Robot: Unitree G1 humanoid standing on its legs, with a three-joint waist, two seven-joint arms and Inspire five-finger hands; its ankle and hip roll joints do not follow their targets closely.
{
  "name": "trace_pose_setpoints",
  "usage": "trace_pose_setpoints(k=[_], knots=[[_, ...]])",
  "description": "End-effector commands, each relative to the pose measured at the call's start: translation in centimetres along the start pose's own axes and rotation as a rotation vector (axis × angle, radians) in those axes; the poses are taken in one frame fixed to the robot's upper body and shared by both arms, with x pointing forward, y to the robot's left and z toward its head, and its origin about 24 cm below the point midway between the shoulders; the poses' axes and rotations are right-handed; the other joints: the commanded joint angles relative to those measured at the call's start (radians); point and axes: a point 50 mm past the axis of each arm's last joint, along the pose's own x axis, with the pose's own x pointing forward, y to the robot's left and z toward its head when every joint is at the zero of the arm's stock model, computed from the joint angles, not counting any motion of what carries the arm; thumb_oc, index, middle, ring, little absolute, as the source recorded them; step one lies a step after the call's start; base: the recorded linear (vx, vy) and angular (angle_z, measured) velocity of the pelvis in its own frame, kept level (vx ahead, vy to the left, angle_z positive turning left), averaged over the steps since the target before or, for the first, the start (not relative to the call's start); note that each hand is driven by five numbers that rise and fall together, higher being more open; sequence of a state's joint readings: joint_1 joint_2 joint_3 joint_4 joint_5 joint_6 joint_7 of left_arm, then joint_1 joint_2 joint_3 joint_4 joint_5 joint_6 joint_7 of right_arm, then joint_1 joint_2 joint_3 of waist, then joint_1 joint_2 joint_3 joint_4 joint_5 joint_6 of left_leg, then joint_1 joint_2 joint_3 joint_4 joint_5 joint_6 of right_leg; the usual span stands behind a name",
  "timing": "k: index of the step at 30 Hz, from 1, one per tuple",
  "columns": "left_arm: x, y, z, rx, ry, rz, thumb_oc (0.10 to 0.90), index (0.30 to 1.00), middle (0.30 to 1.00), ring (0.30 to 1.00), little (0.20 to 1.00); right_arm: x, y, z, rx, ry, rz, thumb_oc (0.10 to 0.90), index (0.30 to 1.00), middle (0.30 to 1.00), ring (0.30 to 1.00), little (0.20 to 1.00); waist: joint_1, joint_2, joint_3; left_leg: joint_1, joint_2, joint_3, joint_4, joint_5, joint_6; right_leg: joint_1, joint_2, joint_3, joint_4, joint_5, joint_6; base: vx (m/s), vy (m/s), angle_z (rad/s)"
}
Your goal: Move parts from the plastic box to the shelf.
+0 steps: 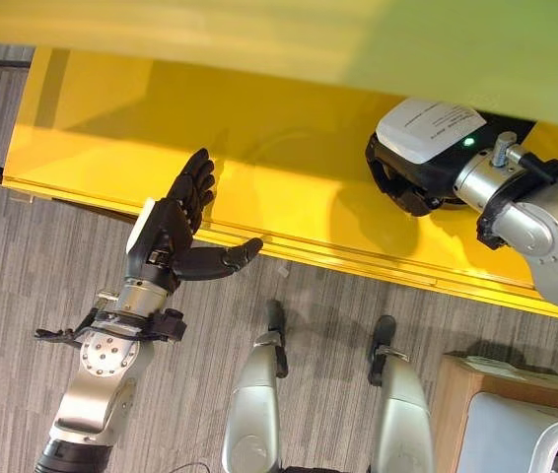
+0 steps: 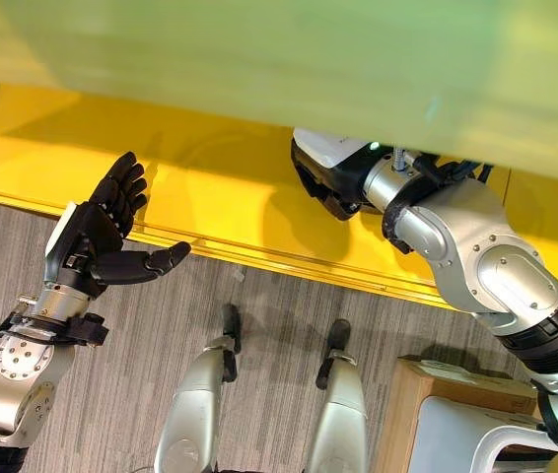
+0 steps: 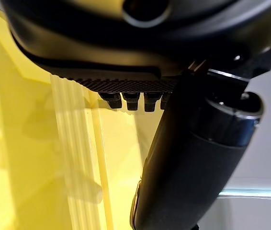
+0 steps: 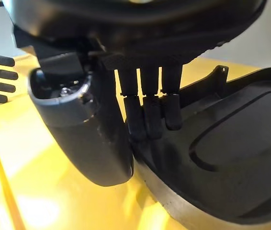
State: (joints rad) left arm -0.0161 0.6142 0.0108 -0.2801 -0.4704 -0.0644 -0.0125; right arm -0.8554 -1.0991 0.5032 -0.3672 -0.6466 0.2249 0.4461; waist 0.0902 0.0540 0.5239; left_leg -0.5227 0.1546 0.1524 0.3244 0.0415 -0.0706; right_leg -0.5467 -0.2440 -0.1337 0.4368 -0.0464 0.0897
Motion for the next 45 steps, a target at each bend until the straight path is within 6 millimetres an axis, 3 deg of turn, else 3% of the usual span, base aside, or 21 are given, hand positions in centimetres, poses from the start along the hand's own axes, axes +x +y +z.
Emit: trace_pose_setpoints(k=[1, 29, 45], knots=[[-2.4, -2.1, -4.0, -0.090, 0.248, -0.129, 0.900, 1.000, 1.000, 1.000, 1.000, -1.6, -6.6, -0.2, -0.176, 0.027, -0.292, 0.400, 0.300, 0.300, 0.300, 0.300, -0.023, 0.007, -0.004, 0.041, 0.001, 0.008, 0.028, -0.087, 0.007, 0.037, 0.040, -0.035, 0.014, -0.066, -0.006, 0.00, 0.000, 0.00], [-2.8, -2.5, -4.6, -0.106, 0.297, -0.166, 0.900, 1.000, 1.000, 1.000, 1.000, -2.2, -8.1, -0.7, -0.181, 0.043, -0.409, 0.400, 0.300, 0.300, 0.300, 0.300, -0.025, 0.013, -0.004, 0.047, -0.003, 0.007, 0.024, -0.090, 0.007, 0.036, 0.035, -0.031, 0.021, -0.070, -0.006, 0.00, 0.000, 0.00], [-3.0, -2.7, -4.7, -0.114, 0.304, -0.184, 0.900, 1.000, 1.000, 1.000, 1.000, -2.1, -8.0, -0.5, -0.186, 0.037, -0.385, 0.400, 0.300, 0.300, 0.300, 0.300, -0.022, 0.015, -0.004, 0.046, -0.006, 0.005, 0.023, -0.090, 0.009, 0.035, 0.034, -0.032, 0.027, -0.074, -0.008, 0.00, 0.000, 0.00]])
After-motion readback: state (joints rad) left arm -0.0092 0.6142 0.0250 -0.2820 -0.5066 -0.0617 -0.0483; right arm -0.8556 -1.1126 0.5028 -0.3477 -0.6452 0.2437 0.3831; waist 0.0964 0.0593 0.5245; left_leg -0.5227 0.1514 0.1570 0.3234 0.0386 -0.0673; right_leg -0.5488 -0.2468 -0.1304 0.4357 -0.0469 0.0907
